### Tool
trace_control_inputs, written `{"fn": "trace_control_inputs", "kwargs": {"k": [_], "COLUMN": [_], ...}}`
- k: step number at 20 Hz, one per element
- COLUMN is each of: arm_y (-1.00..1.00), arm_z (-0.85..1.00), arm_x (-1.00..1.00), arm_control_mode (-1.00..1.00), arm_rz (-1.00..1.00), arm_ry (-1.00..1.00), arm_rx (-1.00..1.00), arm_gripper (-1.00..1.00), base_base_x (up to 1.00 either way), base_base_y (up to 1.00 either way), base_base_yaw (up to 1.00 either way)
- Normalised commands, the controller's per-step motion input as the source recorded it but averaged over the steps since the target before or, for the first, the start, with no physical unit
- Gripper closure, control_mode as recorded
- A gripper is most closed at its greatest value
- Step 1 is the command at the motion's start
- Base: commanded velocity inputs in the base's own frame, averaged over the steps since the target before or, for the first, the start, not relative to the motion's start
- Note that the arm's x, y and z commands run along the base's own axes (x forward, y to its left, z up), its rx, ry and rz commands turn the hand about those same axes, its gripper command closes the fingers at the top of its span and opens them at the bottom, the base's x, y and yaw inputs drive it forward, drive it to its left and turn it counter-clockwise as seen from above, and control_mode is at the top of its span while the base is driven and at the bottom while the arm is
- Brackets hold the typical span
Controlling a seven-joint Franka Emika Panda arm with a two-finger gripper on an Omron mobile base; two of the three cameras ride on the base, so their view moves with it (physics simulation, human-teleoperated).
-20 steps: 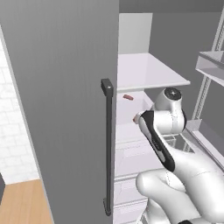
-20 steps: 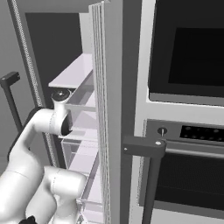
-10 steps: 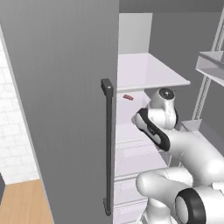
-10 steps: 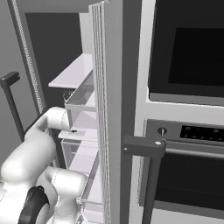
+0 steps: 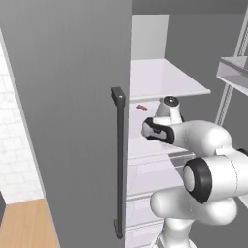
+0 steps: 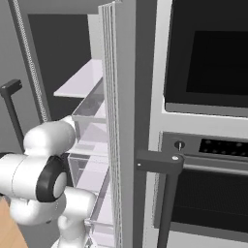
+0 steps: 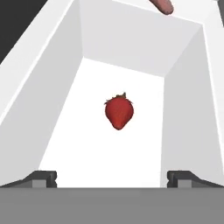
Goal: Take the strawberry from the fridge and place it on top of the pancake, located on the dining counter.
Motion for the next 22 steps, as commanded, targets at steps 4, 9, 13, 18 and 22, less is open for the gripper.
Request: {"fn": "trace_control_inputs", "kwargs": {"k": [4,9,13,18,22], "arm_y": [0.0,0.0,0.0,0.0,0.0], "arm_z": [-0.42,-0.16,0.03,0.01,0.0], "arm_x": [0.29,0.2,0.29,0.47,0.47], "arm_control_mode": [-1.0,-1.0,-1.0,-1.0,-1.0], "arm_rz": [0.0,0.0,0.0,0.0,0.0], "arm_ry": [0.0,0.0,0.0,0.06,0.04], "arm_rx": [-0.05,0.0,0.0,0.02,0.01], "arm_gripper": [-1.0,-1.0,-1.0,-1.0,-1.0], "base_base_x": [0.0,0.0,0.0,0.0,0.0], "base_base_y": [0.0,0.0,0.0,0.0,0.0], "base_base_yaw": [0.0,0.0,0.0,0.0,0.0]}}
